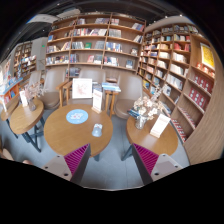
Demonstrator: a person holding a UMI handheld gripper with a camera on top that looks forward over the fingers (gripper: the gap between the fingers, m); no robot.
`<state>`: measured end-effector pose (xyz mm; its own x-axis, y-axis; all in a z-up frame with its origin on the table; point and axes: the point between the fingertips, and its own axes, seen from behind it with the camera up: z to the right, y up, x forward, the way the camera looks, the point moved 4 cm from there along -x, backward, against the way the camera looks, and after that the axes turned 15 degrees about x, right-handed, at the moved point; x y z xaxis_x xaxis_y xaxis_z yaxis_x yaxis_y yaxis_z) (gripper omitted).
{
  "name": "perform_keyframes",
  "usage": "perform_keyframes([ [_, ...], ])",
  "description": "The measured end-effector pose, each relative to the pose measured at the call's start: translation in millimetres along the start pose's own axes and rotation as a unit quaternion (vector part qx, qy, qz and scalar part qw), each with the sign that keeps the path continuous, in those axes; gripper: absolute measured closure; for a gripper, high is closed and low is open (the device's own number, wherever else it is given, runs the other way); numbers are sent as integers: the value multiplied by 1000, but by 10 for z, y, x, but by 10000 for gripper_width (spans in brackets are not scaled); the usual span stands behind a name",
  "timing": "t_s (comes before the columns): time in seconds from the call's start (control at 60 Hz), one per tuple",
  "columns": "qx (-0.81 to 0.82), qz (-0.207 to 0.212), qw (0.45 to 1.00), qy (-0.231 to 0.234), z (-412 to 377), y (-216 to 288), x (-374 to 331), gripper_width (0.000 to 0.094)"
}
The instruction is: Arrange mouse
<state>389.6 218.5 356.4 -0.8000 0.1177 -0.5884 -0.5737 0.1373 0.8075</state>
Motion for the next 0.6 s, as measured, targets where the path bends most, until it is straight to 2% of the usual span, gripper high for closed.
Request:
perform_keyframes([
  [0.15,9,8,1000,3,35,20,81,80],
  [0.6,0,-14,1000,13,-112,-91,543,83],
])
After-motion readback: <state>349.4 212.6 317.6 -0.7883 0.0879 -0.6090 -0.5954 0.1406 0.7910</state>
